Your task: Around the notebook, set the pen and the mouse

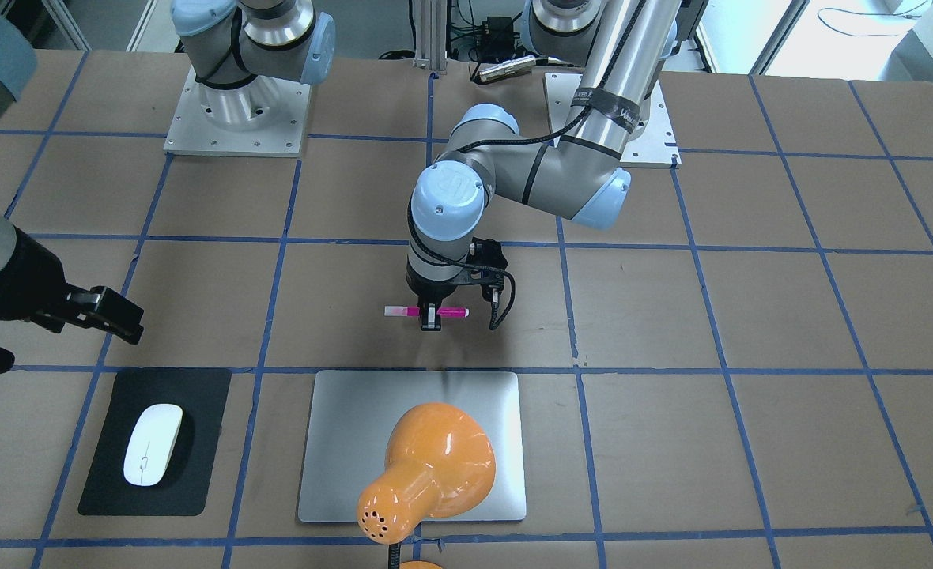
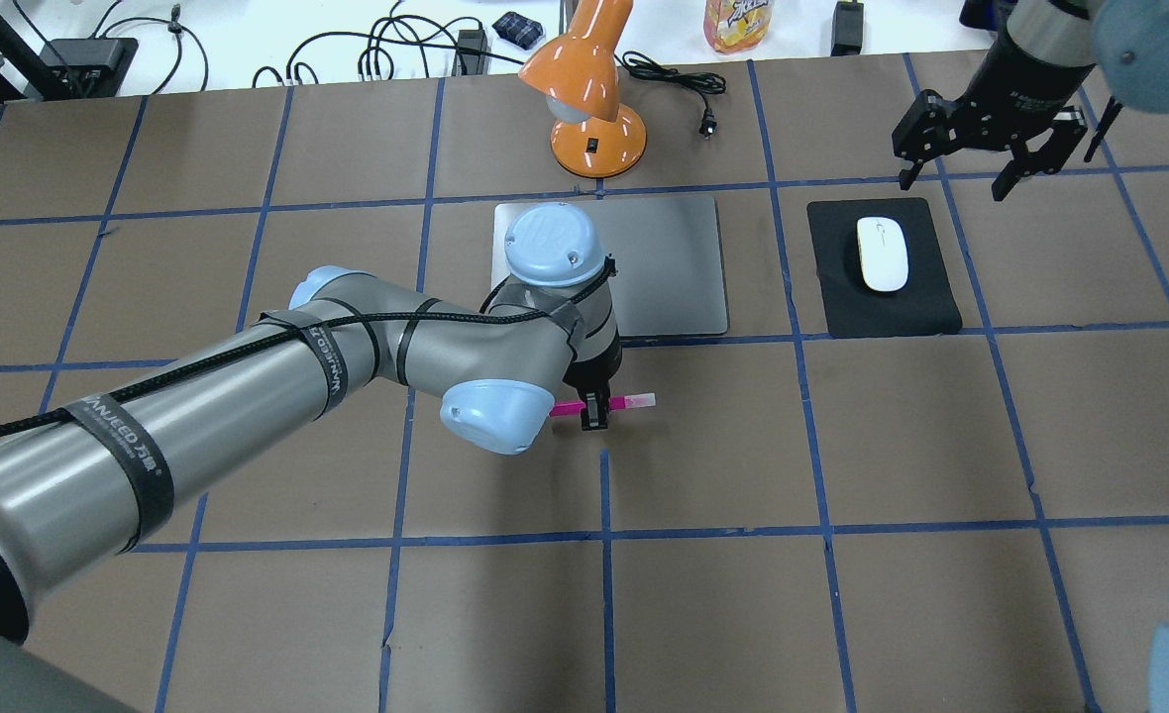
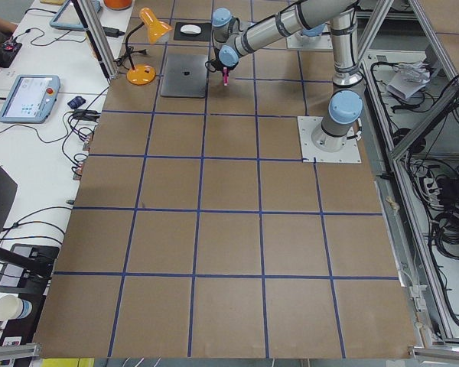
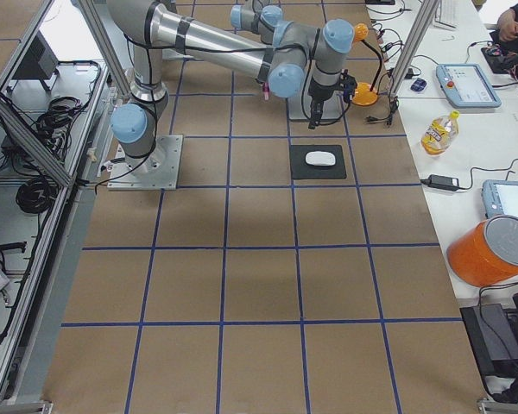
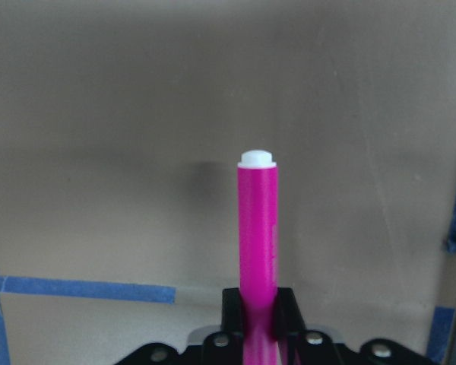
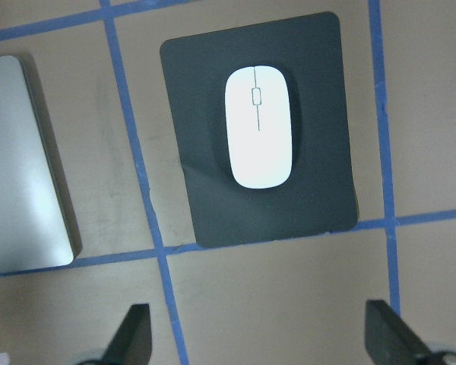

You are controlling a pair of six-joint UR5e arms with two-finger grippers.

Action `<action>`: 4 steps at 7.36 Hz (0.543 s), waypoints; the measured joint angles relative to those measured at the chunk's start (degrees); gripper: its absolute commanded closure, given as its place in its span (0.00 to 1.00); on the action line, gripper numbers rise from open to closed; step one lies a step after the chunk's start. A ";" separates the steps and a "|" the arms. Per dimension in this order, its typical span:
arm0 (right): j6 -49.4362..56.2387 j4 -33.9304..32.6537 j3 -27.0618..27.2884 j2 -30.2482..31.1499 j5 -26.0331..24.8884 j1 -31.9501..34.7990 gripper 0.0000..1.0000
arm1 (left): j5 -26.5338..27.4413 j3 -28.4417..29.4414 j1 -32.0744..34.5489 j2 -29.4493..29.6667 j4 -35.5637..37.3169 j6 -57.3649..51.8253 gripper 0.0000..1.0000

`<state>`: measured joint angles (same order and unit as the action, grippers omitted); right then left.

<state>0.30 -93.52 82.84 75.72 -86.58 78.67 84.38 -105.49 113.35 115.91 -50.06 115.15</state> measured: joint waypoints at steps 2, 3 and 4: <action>-7.77 4.96 -4.29 2.10 -1.46 6.18 0.00 | -0.03 0.16 0.07 0.28 -0.15 -0.08 0.00; -9.89 5.35 -4.80 3.47 -2.94 8.91 0.00 | -0.27 0.32 -0.13 -0.23 -0.13 -1.78 0.00; -10.80 4.78 -4.45 5.47 -3.39 10.60 0.00 | -0.38 0.57 -0.78 -1.22 -0.23 -4.67 0.00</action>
<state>-10.50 -88.75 78.39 81.19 -89.97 89.28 84.00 -104.92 112.57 114.69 -50.30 110.48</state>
